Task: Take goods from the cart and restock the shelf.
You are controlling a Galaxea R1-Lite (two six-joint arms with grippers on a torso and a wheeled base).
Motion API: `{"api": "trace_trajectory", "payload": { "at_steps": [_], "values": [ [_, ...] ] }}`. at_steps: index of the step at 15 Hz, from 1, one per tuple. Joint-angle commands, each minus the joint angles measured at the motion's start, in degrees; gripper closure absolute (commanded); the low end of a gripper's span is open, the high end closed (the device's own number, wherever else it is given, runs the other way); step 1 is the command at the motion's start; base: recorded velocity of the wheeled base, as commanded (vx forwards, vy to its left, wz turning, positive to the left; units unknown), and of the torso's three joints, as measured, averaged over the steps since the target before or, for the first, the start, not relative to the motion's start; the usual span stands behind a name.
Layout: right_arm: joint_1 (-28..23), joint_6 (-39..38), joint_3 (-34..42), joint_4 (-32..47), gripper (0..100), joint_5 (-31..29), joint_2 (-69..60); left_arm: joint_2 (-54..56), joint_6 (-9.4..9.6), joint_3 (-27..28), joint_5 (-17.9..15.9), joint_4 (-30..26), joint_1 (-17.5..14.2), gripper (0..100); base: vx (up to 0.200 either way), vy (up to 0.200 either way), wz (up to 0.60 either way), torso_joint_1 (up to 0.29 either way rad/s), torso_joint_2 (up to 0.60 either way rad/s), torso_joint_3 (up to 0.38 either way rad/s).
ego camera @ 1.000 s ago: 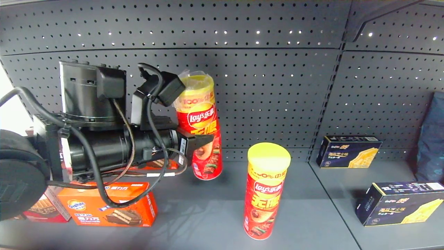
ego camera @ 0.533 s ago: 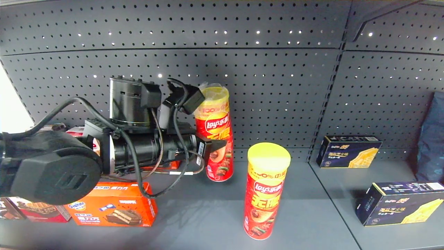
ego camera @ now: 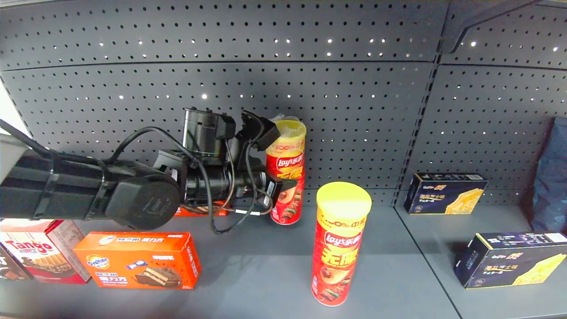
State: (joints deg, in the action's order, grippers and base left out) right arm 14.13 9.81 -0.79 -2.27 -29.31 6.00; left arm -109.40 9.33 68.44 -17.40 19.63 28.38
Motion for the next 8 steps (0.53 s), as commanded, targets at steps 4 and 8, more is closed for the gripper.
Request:
{"api": "trace_trajectory", "payload": {
  "at_steps": [4, 8],
  "values": [
    [0.02, 0.03, 0.0, -0.02, 0, 0.04, 0.33, -6.09, 0.25, 5.21, -1.5, 0.15, -0.34, 100, 0.0, 0.0, 0.0, 0.0, 0.0, 0.0],
    [0.02, 0.12, 0.0, -0.02, 0, -0.05, 0.33, -9.25, 0.08, 7.94, -2.29, 0.5, 0.8, 100, 0.0, 0.0, 0.0, 0.0, 0.0, 0.0]
  ]
}}
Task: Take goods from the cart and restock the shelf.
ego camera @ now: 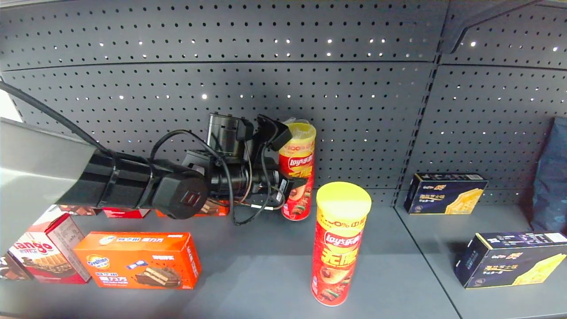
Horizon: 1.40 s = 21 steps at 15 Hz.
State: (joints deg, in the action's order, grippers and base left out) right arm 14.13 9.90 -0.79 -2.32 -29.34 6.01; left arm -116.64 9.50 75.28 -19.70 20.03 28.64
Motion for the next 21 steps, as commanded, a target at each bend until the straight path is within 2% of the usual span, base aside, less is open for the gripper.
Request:
{"api": "trace_trajectory", "payload": {
  "at_steps": [1, 6, 21],
  "values": [
    [0.02, 0.03, 0.0, 0.03, 0, -0.01, 0.32, -3.24, -0.27, 2.59, 0.01, 0.01, 1.07, 100, 0.0, 0.0, 0.0, 0.0, 0.0, 0.0],
    [0.02, 0.03, 0.0, 0.03, 0, 0.08, 0.32, -5.35, -0.88, 4.0, -0.08, 0.19, 2.92, 100, 0.0, 0.0, 0.0, 0.0, 0.0, 0.0],
    [0.02, 0.74, 0.0, -0.14, 0, 0.25, 0.32, -7.11, -0.97, 3.74, -0.08, 1.5, 4.59, 100, 0.0, 0.0, 0.0, 0.0, 0.0, 0.0]
  ]
}}
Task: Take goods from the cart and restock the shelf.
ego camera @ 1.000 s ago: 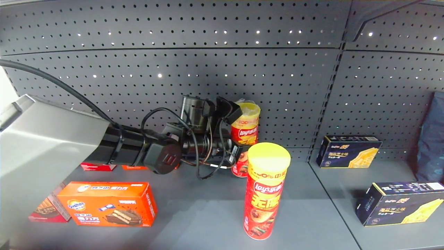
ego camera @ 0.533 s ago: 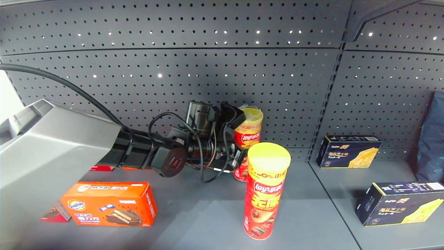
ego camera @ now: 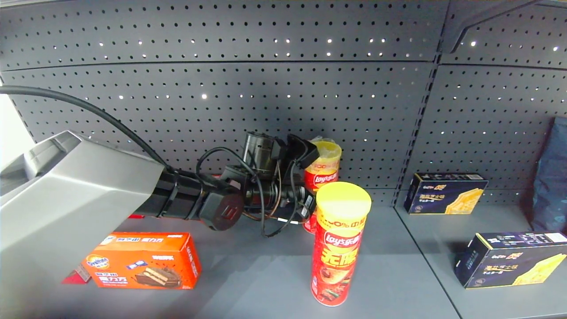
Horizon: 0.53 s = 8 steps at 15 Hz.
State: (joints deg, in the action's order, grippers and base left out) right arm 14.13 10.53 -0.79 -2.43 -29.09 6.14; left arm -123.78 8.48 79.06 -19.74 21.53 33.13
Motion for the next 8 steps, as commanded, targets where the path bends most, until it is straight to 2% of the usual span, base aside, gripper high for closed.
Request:
{"api": "trace_trajectory", "payload": {
  "at_steps": [1, 3, 4, 8],
  "values": [
    [0.02, 0.01, 0.0, -0.04, 0, -0.01, 0.18, 0.03, 0.04, -0.04, -0.04, 0.0, 0.09, 100, 0.0, 0.0, 0.0, 0.0, 0.0, 0.0],
    [0.02, 0.1, 0.0, -0.04, 0, -0.01, 0.18, 0.03, 0.04, -0.31, 0.05, 0.09, 0.18, 100, 0.0, 0.0, 0.0, 0.0, 0.0, 0.0],
    [0.02, 0.1, 0.0, -0.04, 0, -0.01, 0.18, 0.03, 0.13, -0.39, 0.05, 0.18, 0.18, 0, 0.0, 0.0, 0.0, 0.0, 0.0, 0.0],
    [0.02, 0.01, 0.0, -0.04, 0, -0.01, 0.18, 0.21, -0.84, -0.75, 0.31, 0.8, 0.7, 0, 0.0, 0.0, 0.0, 0.0, 0.0, 0.0]
  ]
}}
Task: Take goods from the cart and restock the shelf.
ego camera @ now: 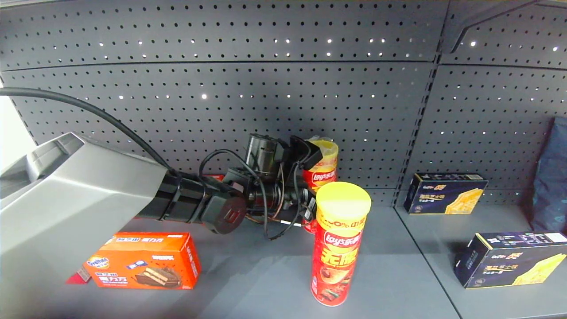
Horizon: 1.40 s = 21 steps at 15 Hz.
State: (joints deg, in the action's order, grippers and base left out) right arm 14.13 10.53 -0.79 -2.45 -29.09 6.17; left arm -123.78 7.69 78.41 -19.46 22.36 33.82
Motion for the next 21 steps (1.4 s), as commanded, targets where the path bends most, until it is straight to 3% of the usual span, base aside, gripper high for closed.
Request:
{"api": "trace_trajectory", "payload": {
  "at_steps": [1, 9, 14, 20, 21],
  "values": [
    [0.02, 0.01, 0.0, -0.01, 0, -0.01, 0.16, 0.91, -0.05, -1.15, 0.12, 0.05, -0.07, 0, 0.0, 0.0, 0.0, 0.0, 0.0, 0.0],
    [0.02, 0.01, 0.0, -0.01, 0, 0.08, 0.16, 17.08, 0.13, -14.43, 0.74, 0.05, -4.64, 0, 0.0, 0.0, 0.0, 0.0, 0.0, 0.0],
    [0.02, -0.51, 0.18, -0.19, 0, -0.01, 0.16, 30.09, 0.04, -22.86, 1.35, -0.65, -5.69, 0, 0.0, 0.0, 0.0, 0.0, 0.0, 0.0],
    [0.2, -5.44, -0.26, -0.19, 0, 1.93, 0.16, 42.75, 0.31, -30.77, 11.02, -3.81, -4.2, 0, 0.0, 0.0, 0.0, 0.0, 0.0, 0.0],
    [1.34, -5.44, -4.39, 0.08, 0, 3.51, 2.36, 44.15, 0.39, -30.69, 11.9, -4.34, -4.2, 0, 0.0, 0.0, 0.0, 0.0, 0.0, 0.0]
  ]
}}
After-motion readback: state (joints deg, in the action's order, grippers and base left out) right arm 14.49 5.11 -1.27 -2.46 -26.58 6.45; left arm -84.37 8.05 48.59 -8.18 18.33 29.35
